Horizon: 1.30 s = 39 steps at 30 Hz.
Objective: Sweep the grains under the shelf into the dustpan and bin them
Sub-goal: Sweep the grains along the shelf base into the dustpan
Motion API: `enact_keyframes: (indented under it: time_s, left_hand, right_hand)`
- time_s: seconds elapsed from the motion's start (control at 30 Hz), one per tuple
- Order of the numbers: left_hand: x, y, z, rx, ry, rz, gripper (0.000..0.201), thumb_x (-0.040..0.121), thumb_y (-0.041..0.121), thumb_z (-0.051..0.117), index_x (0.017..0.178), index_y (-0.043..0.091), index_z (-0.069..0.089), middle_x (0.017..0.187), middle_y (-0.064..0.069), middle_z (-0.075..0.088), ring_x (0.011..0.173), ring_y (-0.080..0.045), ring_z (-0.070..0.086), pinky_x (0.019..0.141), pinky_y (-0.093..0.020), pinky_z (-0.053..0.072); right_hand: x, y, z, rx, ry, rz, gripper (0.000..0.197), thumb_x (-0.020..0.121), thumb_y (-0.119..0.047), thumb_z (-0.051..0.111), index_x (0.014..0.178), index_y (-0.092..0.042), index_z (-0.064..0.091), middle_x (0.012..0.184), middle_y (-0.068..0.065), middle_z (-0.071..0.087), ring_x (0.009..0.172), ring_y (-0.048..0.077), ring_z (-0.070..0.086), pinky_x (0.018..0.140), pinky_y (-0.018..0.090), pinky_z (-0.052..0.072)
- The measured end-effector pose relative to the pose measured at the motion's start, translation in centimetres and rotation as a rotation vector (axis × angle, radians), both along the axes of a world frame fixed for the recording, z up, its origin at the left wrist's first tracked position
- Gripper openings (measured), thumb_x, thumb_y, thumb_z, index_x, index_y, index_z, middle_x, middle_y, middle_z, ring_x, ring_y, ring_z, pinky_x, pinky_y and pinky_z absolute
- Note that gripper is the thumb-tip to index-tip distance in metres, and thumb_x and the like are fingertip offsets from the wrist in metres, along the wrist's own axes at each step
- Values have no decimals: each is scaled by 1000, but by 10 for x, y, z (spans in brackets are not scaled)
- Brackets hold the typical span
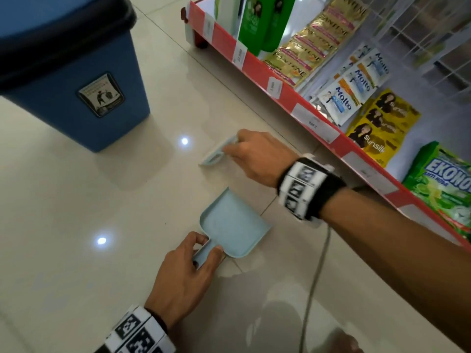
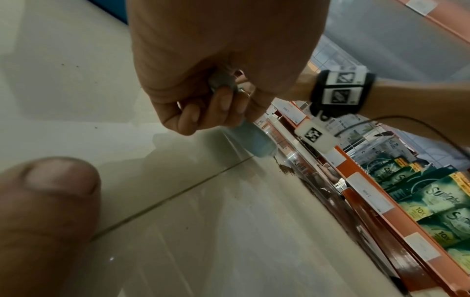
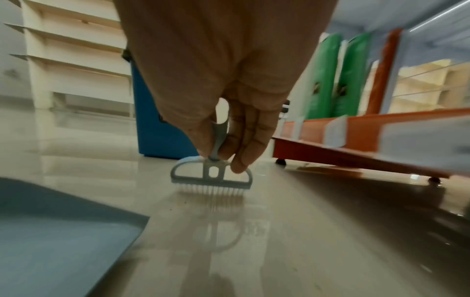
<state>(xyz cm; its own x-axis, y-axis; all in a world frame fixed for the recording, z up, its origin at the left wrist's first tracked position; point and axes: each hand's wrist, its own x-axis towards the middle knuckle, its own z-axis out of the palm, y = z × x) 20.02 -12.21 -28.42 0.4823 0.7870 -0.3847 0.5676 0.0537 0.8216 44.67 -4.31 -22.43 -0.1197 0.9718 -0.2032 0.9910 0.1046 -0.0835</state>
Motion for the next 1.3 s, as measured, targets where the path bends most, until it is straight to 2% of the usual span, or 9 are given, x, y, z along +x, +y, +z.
enact_keyframes:
  time_s: [0.2,0.37,0.5,0.6,0.7,0.83,0.93,1.1,1.3]
  left_hand:
    - [-1,2,0,19,14,20,24,89,52,57,96,29,57,56,-4,62,44,-9,52,47,-22,37]
    - [2,3,1,-7,-9,8,19,91,48,58,95,30,56,55,-1,63,47,-13,55,48,-23,39]
    - [2,3,3,-28,-30,-9,18,90,48,57,91,30,53,47,14,57,40,-7,47,44,-17,34]
    - [1,2,3,-18,-29,-22,20,89,49,57,92,29,55,50,7,58,41,-7,46,45,-18,33]
    - [1,2,3,-10,-34,-29,26,88,52,56,94,27,57,58,-6,63,44,-9,47,48,-22,36]
    - [5,-1,4,-22,-1,-59,21,89,50,57,95,30,57,58,1,65,47,-13,55,47,-21,38]
    - [8,-7,3,-46,-12,-62,17,90,45,61,94,29,57,50,10,59,42,-8,49,45,-18,36]
    - [11,-12,5,-28,-39,-87,15,92,43,60,93,28,56,56,-6,61,44,-10,47,48,-20,35]
    - [6,-14,6,-41,-12,-144,16,90,44,61,92,29,55,53,-4,58,42,-10,45,47,-19,32]
  right_hand:
    - [-17,28,-21,-153,132,-11,47,96,-11,40,137,-31,54,125,13,56,110,32,58,90,33,47]
    - [38,-23,-1,-243,69,21,33,95,-21,50,123,-25,66,109,10,65,100,28,62,80,27,42]
    - [75,-64,21,-368,-36,-107,30,98,-36,52,124,-31,66,112,4,63,92,10,53,80,23,42]
    - [69,-55,27,-261,64,-132,32,99,-37,48,121,-24,68,104,7,65,97,19,63,86,32,51]
    - [30,-19,21,-54,203,-76,28,101,-30,51,116,-18,71,82,3,58,84,25,59,67,23,28]
    - [-33,30,1,-47,320,2,31,102,-25,49,126,-17,66,108,9,71,97,26,62,68,15,23]
    - [-47,40,-12,-196,191,87,34,103,-25,45,132,-21,62,120,3,68,105,22,62,76,19,34]
    - [22,-8,1,-318,100,105,28,100,-27,49,120,-23,69,107,6,71,95,26,65,78,29,44]
    - [115,-92,14,-432,27,-100,33,100,-34,51,131,-31,61,123,0,67,87,-2,50,76,11,35]
